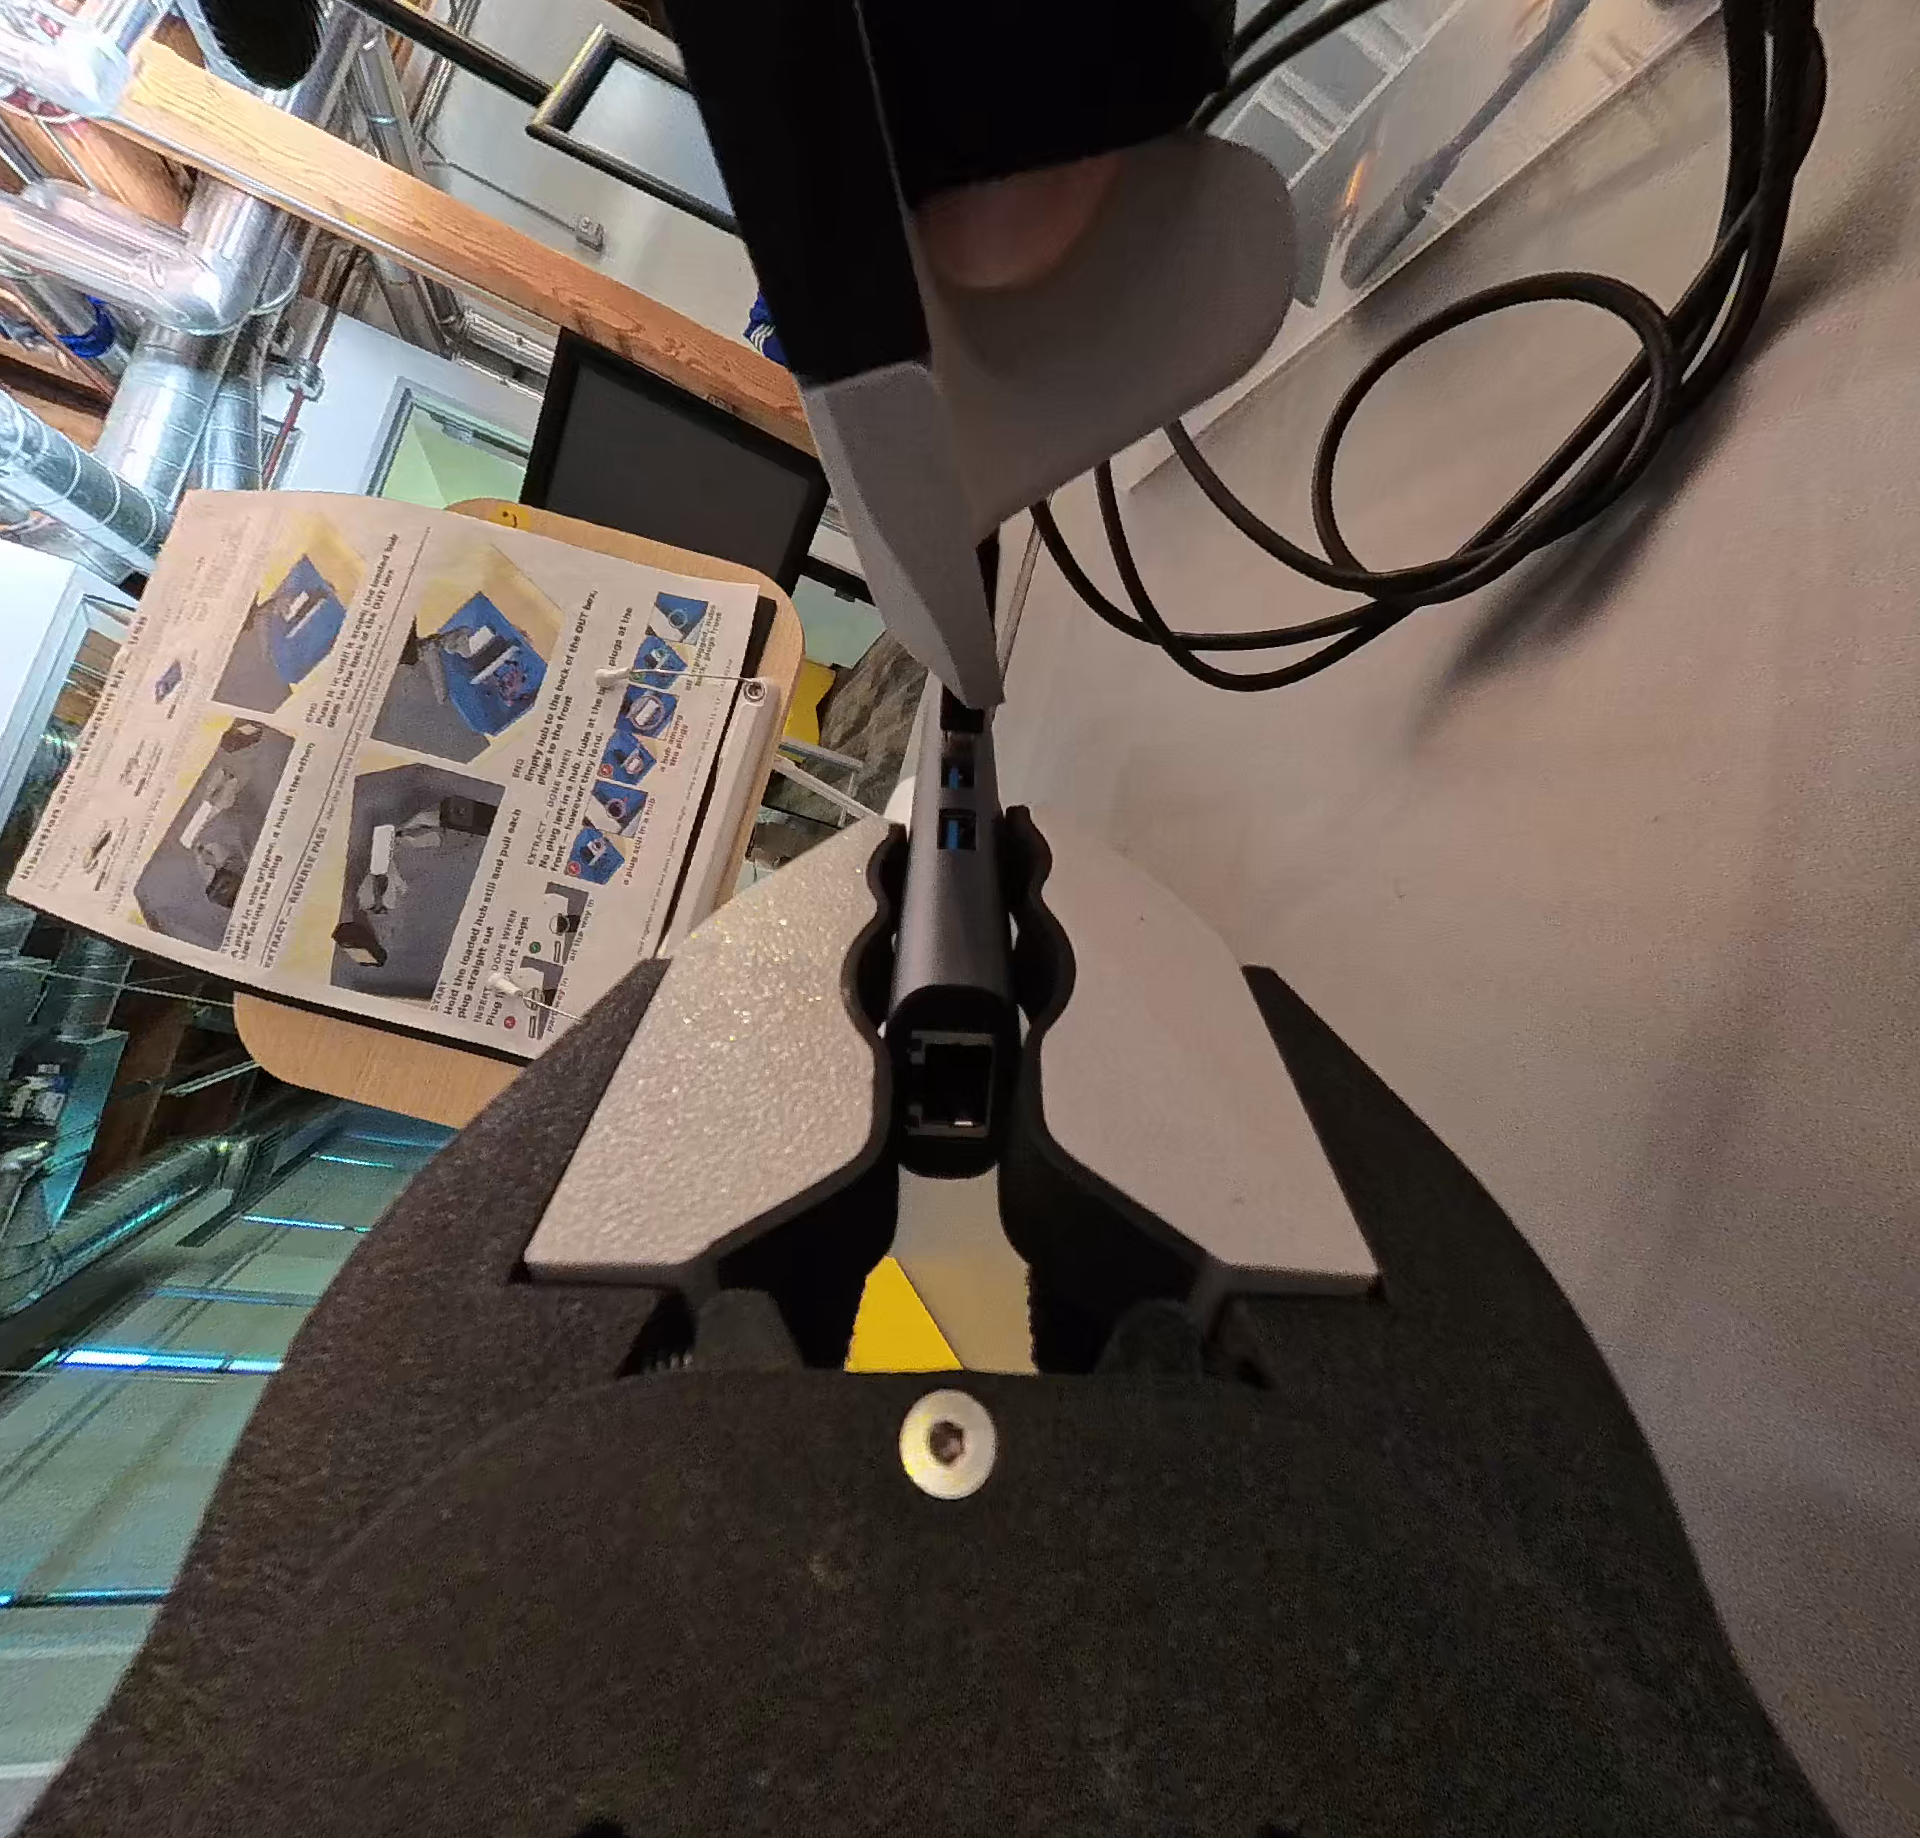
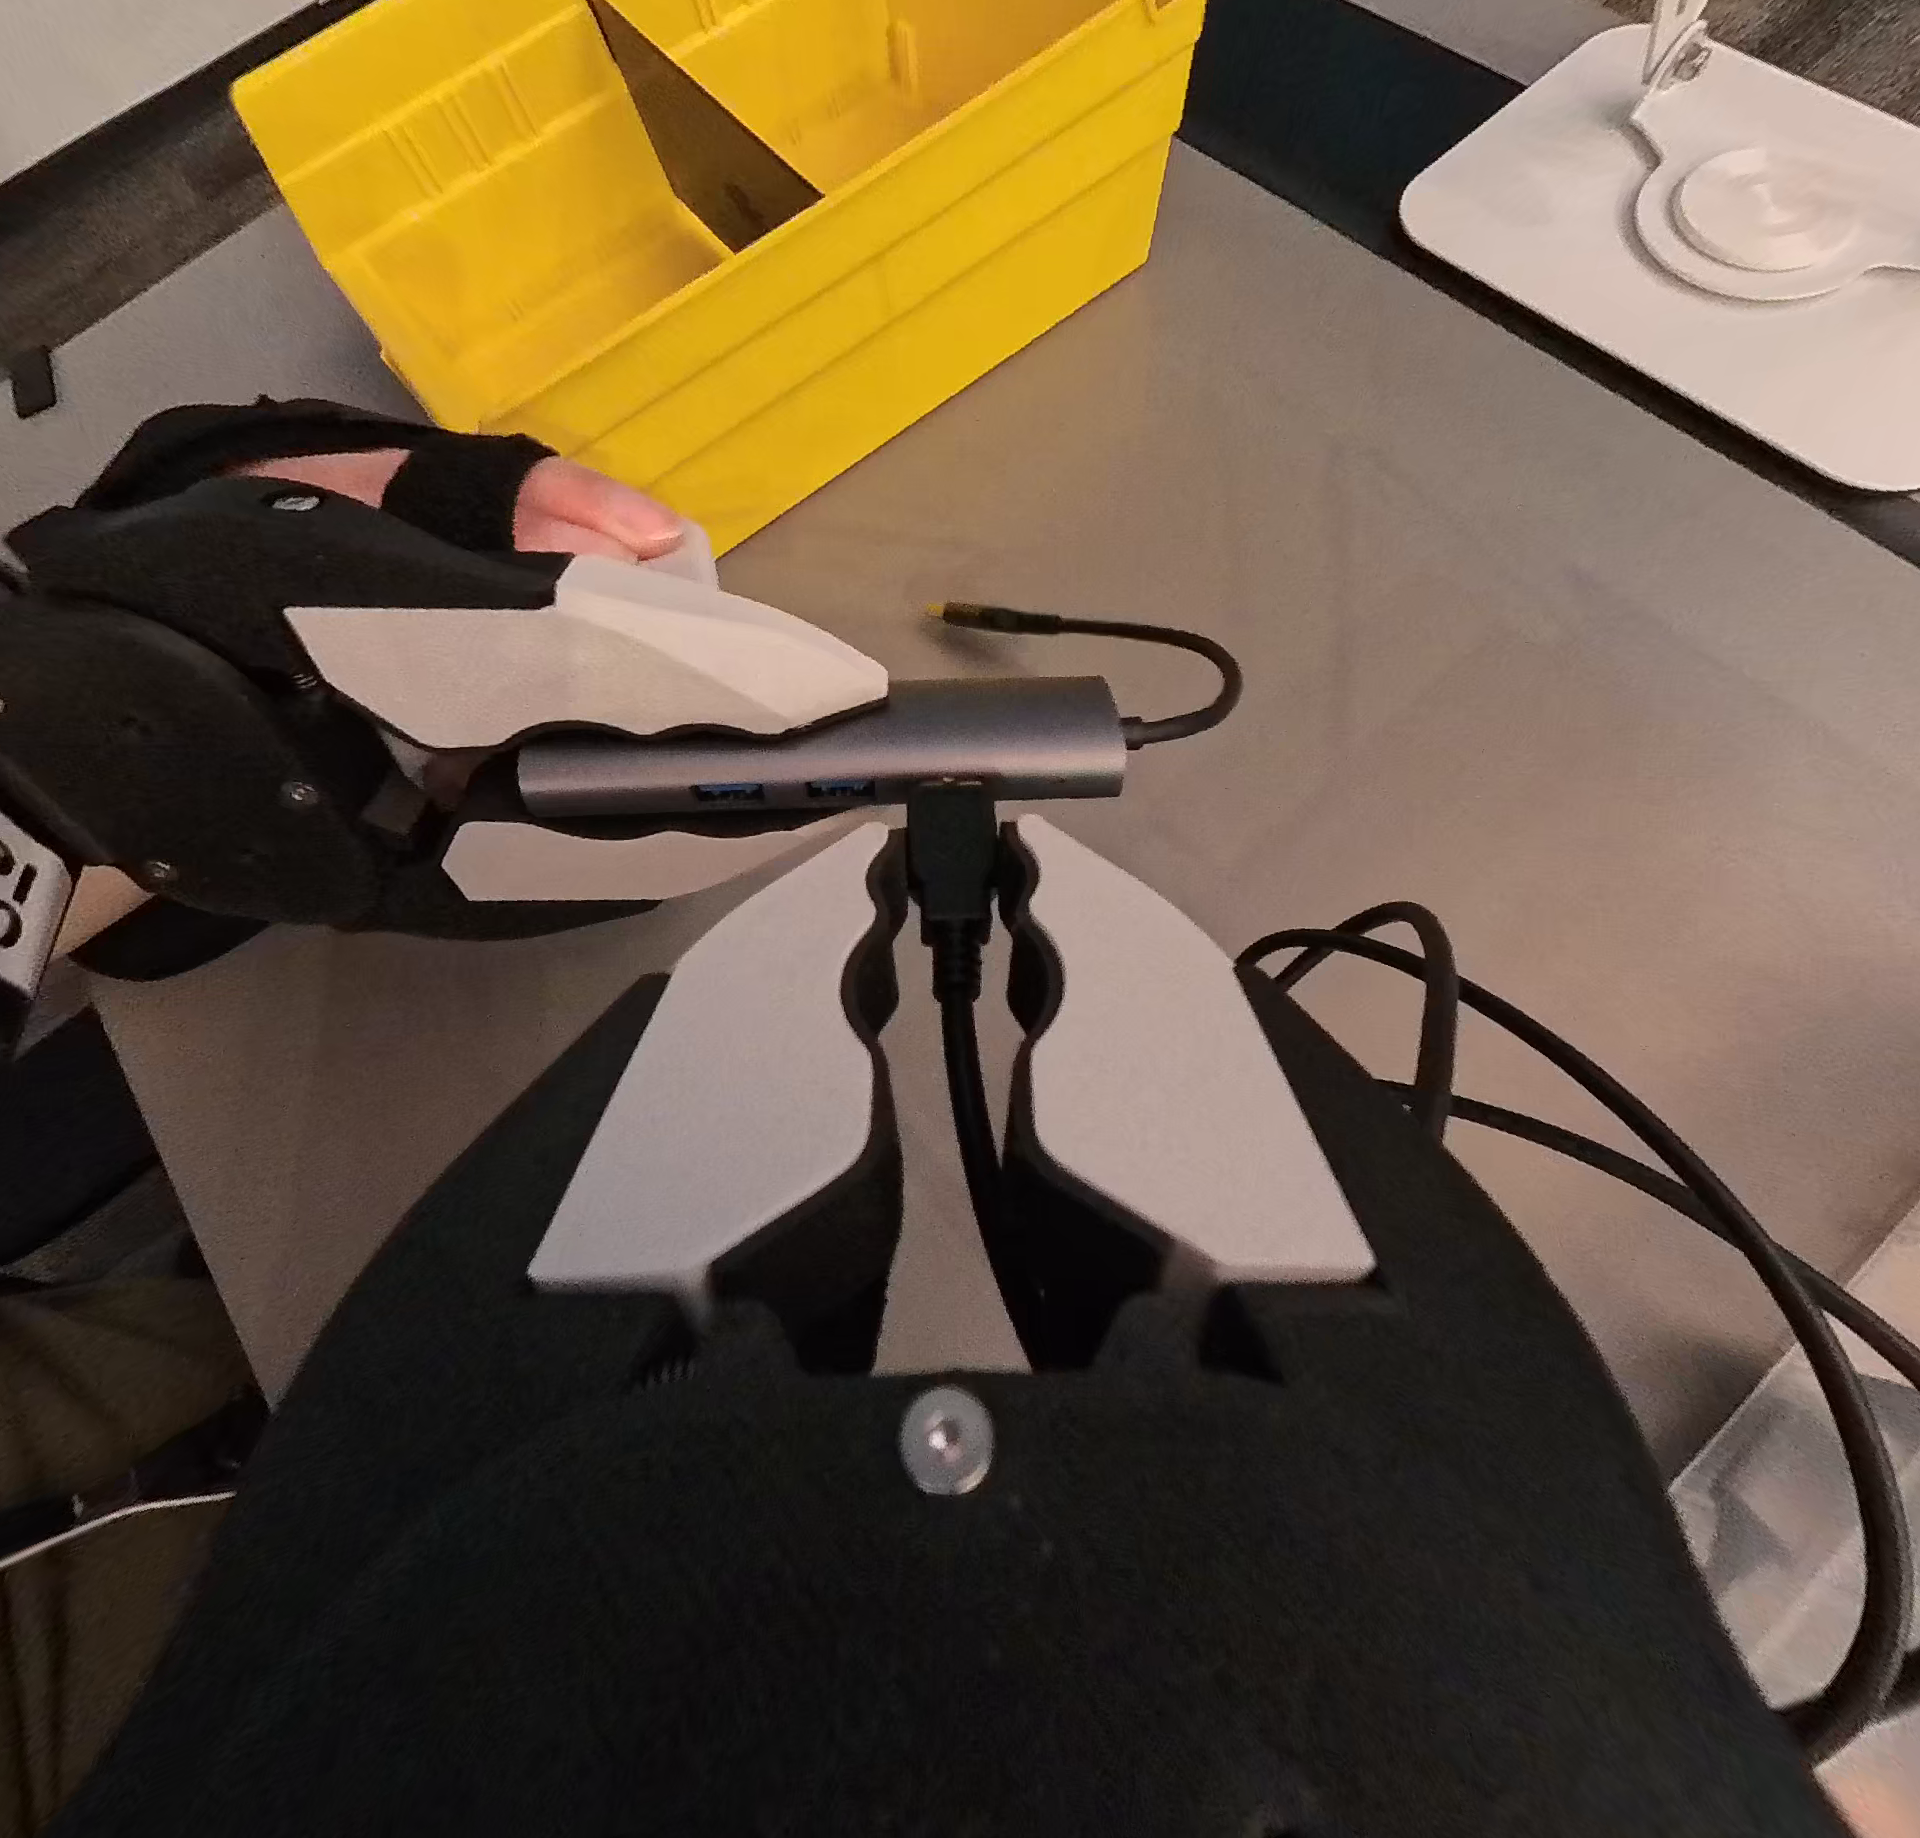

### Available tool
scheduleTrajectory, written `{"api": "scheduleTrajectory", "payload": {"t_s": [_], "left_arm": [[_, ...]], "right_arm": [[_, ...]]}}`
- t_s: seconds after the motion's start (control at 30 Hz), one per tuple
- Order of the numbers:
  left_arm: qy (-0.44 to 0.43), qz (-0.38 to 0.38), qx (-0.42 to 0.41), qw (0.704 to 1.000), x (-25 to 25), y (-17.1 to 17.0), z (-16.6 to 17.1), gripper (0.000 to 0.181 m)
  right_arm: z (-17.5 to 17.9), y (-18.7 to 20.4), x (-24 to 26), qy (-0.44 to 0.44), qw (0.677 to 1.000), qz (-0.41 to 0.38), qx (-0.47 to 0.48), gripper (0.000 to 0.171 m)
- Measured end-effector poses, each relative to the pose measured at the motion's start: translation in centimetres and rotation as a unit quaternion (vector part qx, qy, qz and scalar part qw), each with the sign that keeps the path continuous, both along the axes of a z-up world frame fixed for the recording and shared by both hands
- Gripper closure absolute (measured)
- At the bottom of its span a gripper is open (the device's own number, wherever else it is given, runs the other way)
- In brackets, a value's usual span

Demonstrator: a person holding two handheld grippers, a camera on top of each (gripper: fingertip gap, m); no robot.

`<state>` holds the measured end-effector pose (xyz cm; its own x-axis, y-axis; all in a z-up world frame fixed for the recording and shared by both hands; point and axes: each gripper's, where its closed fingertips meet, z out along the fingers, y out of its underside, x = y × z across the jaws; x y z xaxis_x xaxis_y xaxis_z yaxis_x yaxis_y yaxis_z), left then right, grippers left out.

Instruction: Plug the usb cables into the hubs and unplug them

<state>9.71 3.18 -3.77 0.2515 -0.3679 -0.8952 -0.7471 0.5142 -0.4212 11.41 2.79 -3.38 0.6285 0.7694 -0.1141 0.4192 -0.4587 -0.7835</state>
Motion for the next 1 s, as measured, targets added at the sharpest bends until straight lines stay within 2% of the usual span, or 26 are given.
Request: {"api": "scheduleTrajectory", "payload": {"t_s": [0.27,0.53,0.67,1.0], "left_arm": [[0.003,-0.011,0.004,1.000,0.5,-0.5,0.1,0.164],[0.008,-0.012,0.020,1.000,0.6,-0.8,0.4,0.163],[0.041,-0.011,0.044,0.998,1.1,-1.0,-0.2,0.163],[0.053,-0.013,0.052,0.997,1.5,-1.3,-0.2,0.163]], "right_arm": [[0.1,-0.6,0.5,0.006,1.000,0.021,-0.002,0.153],[0.3,-0.9,0.6,-0.018,0.998,0.024,0.056,0.153],[-0.4,-1.2,1.2,-0.005,0.999,0.033,0.001,0.153],[-0.4,-1.7,1.6,0.018,0.997,0.068,-0.017,0.153]]}}
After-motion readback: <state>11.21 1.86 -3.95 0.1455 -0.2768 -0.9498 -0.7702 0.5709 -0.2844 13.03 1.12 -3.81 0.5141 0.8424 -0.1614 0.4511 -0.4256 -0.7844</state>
